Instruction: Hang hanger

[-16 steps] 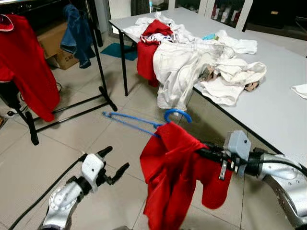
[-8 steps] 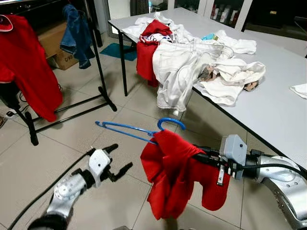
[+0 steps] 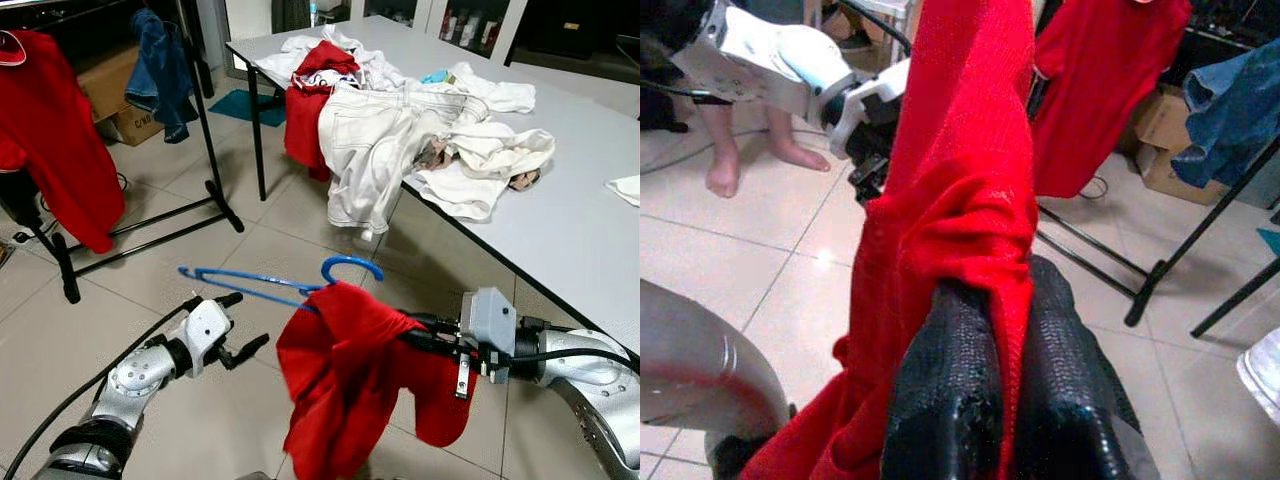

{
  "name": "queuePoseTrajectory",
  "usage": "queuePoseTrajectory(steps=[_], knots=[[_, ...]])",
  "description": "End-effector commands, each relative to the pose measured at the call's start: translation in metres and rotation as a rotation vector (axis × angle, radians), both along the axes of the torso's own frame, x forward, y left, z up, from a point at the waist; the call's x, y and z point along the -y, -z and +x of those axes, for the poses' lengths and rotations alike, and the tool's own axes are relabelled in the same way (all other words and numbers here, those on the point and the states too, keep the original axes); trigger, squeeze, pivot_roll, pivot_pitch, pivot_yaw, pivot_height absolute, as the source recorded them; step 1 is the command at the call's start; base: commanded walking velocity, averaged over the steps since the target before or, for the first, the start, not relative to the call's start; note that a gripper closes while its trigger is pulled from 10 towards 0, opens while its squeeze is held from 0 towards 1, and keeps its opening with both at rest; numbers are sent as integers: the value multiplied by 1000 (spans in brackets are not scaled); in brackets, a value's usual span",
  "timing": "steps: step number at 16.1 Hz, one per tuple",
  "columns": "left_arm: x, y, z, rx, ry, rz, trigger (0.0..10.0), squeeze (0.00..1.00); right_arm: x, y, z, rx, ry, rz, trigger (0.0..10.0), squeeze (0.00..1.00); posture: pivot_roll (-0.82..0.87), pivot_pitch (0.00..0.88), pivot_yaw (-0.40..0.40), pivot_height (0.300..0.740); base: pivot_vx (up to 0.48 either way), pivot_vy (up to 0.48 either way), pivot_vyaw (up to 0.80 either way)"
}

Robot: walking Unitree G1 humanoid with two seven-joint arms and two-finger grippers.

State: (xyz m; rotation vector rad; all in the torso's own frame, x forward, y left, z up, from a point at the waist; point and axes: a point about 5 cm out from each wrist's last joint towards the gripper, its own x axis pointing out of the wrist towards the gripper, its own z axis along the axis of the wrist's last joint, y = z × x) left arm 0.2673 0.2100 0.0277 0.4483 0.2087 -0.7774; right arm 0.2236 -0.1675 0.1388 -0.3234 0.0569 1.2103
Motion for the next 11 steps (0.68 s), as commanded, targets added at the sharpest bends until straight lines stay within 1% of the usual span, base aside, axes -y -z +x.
queuePoseTrajectory(steps=[1,4,6,8,11], knots=[[3,-1,2,-12,60,27,10000,0,-3,-12,0,40,-26,12,0,0,-105,0,24,740,0,0,0],[14,3,1,-47,131,44,10000,0,-5,-16,1,51,-41,15,0,0,-109,0,26,740,0,0,0],[28,6,-1,-75,210,22,10000,0,-4,-16,2,52,-43,8,0,0,-114,0,28,740,0,0,0],[37,11,-6,-98,276,35,10000,0,-7,-19,1,57,-51,13,0,0,-118,0,28,740,0,0,0],[41,13,-8,-116,296,33,10000,0,-8,-20,1,58,-55,13,0,0,-117,0,26,740,0,0,0]])
